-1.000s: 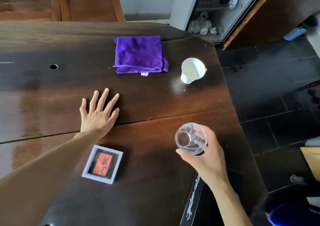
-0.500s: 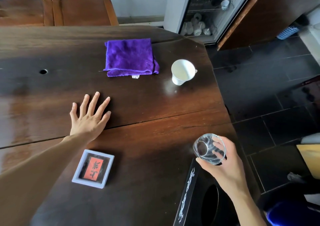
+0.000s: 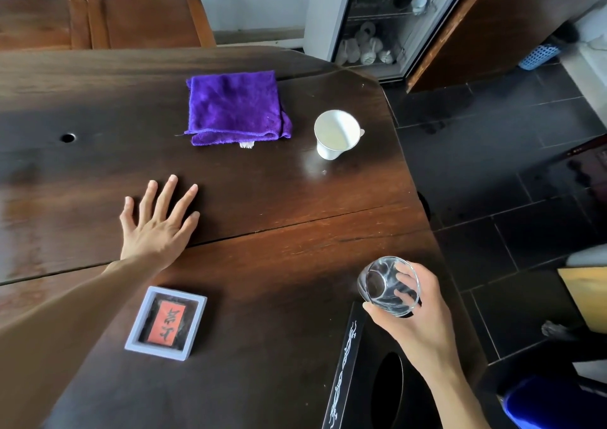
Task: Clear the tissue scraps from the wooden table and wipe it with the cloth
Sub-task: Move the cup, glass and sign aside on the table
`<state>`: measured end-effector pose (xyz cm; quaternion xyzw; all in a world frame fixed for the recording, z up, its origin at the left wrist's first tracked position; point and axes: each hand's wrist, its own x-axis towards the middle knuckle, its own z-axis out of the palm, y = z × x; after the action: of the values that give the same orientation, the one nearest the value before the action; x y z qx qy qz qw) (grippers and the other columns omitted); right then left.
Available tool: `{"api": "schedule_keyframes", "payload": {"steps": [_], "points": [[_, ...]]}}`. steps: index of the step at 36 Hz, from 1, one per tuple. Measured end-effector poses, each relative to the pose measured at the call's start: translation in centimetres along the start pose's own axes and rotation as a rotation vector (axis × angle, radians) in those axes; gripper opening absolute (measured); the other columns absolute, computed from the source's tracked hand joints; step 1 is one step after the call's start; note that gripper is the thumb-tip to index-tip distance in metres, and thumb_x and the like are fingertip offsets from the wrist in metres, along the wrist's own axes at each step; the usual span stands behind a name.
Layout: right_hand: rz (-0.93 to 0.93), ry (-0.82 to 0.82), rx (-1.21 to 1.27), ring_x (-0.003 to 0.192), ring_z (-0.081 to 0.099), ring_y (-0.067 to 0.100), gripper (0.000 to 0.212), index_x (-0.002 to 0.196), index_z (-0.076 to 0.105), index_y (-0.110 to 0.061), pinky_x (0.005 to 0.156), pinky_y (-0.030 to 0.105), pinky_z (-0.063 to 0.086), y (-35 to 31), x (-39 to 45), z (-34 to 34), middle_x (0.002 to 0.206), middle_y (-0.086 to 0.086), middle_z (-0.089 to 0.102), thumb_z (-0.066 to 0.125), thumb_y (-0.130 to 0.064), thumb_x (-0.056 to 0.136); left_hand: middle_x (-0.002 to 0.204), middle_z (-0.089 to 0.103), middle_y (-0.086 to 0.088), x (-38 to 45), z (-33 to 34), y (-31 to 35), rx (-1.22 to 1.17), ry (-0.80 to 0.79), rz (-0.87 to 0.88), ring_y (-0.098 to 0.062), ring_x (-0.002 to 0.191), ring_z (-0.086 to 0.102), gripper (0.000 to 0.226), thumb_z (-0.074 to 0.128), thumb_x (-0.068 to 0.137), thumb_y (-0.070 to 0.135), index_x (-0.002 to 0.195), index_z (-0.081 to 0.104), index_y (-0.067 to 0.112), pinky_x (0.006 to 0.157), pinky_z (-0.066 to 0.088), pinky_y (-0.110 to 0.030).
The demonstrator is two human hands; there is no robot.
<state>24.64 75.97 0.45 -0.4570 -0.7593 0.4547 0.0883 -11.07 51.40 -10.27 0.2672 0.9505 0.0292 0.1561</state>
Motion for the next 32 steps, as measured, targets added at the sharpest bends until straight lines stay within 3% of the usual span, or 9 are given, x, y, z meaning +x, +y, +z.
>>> {"api": "schedule_keyframes", "payload": {"steps": [4, 9, 14, 20, 27, 32], "points": [[-0.004, -0.001, -0.002, 0.114, 0.061, 0.006, 0.09, 0.135, 0.049, -0.021, 0.093, 0.023, 0.054, 0.3, -0.4, 0.1, 0.127, -0.013, 0.058, 0.097, -0.013, 0.059, 0.171, -0.002, 0.015, 0.0, -0.1, 0.0, -0.006, -0.001, -0.001, -0.013, 0.157, -0.01, 0.06, 0.003, 0.092, 0.068, 0.152, 0.001, 0.064, 0.117, -0.018, -0.041], [-0.001, -0.001, 0.037, 0.12, 0.057, 0.001, 0.094, 0.139, 0.047, -0.02, 0.1, 0.024, 0.053, 0.5, -0.6, 0.3, 0.133, -0.009, 0.058, 0.096, -0.01, 0.059, 0.171, -0.002, 0.016, 0.0, 0.1, -0.1, -0.008, 0.005, -0.002, -0.013, 0.157, -0.011, 0.059, 0.003, 0.093, 0.068, 0.152, -0.001, 0.065, 0.119, -0.017, -0.042], [-0.054, -0.031, -0.005, 0.129, 0.051, 0.009, 0.101, 0.146, 0.041, -0.024, 0.107, 0.033, 0.049, 0.1, -0.4, 0.4, 0.14, -0.006, 0.05, 0.096, -0.015, 0.062, 0.171, -0.002, 0.017, 0.1, 0.1, -0.1, -0.019, 0.008, -0.008, -0.012, 0.157, -0.01, 0.058, 0.004, 0.093, 0.069, 0.15, -0.003, 0.068, 0.118, -0.017, -0.041], [-0.175, -0.037, -0.077, 0.135, 0.048, 0.019, 0.095, 0.145, 0.046, -0.016, 0.108, 0.04, 0.049, -0.2, -0.2, -0.1, 0.145, -0.003, 0.048, 0.095, -0.014, 0.063, 0.171, 0.001, 0.017, 0.0, 0.1, 0.0, -0.021, 0.018, -0.012, -0.012, 0.157, -0.008, 0.056, 0.006, 0.093, 0.068, 0.149, -0.002, 0.069, 0.116, -0.019, -0.037], [-0.144, -0.093, -0.101, 0.139, 0.044, 0.01, 0.095, 0.148, 0.045, -0.022, 0.111, 0.04, 0.047, -0.3, -0.1, -1.0, 0.149, -0.014, 0.045, 0.094, -0.015, 0.067, 0.171, 0.003, 0.015, -0.1, 0.0, 0.0, -0.016, 0.017, -0.002, -0.014, 0.157, -0.005, 0.058, 0.008, 0.094, 0.068, 0.152, 0.003, 0.066, 0.115, -0.02, -0.036], [-0.128, -0.054, -0.153, 0.129, 0.052, 0.016, 0.095, 0.145, 0.05, -0.024, 0.105, 0.043, 0.052, -0.6, 0.1, -0.8, 0.142, -0.016, 0.049, 0.097, -0.025, 0.061, 0.171, 0.003, 0.015, -0.1, 0.1, 0.0, -0.014, 0.028, 0.001, -0.015, 0.157, -0.005, 0.058, 0.008, 0.094, 0.067, 0.152, 0.003, 0.065, 0.117, -0.018, -0.039]]}}
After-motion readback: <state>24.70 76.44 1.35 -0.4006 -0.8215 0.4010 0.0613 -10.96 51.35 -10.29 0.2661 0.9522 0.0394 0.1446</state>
